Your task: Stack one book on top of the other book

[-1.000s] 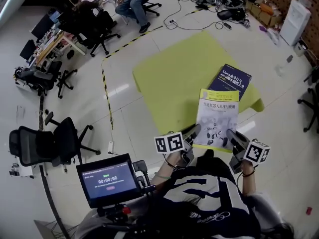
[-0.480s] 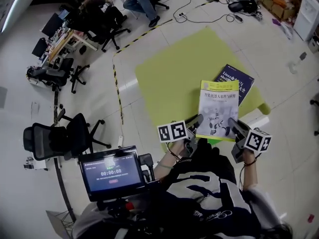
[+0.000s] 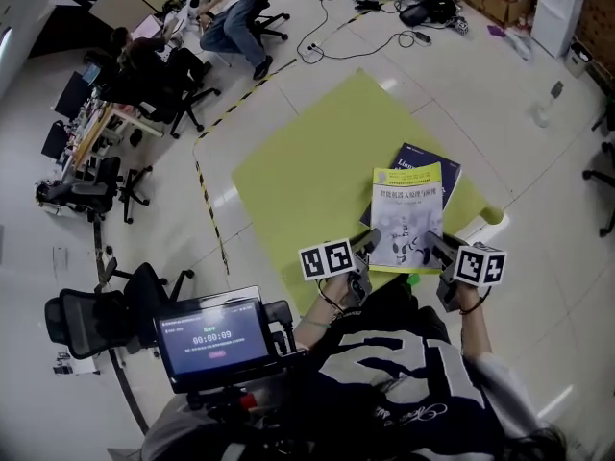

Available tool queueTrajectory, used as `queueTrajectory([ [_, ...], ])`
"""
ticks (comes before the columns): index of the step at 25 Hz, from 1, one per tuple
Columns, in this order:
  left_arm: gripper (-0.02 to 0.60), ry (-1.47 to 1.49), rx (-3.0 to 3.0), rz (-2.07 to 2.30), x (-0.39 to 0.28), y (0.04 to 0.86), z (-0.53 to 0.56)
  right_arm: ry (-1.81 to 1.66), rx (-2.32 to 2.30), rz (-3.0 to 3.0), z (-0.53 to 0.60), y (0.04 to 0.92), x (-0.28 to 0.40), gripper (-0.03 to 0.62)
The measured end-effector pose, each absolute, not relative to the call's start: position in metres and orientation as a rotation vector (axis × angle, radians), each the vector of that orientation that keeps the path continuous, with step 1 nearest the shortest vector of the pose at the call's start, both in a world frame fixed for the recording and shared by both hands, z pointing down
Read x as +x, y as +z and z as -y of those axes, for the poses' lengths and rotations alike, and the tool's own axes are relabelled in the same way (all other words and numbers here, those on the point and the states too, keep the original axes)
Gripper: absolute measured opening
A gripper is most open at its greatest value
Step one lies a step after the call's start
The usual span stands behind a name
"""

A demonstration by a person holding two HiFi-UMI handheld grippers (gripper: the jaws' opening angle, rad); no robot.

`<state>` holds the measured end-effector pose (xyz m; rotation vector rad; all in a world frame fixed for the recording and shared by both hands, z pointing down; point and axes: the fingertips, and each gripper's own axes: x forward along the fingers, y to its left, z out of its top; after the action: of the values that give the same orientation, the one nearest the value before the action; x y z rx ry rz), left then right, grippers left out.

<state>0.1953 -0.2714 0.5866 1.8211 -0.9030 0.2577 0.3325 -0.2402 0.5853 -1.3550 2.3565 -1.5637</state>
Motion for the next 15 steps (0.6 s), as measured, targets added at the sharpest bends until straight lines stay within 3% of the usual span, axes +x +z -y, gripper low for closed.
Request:
queueTrajectory([
  [7,0.087,0.322,1.845,0.894,0.196,0.602,0.293,-1.565,-1.545,-2.462,0.258,0.603,0.337,0.101],
  [15,0.097,0.46,1.918,1.008,0.192,0.61,0.31,-1.383,-1.958,-2.729,0.275,0.611,0.348,0.196],
])
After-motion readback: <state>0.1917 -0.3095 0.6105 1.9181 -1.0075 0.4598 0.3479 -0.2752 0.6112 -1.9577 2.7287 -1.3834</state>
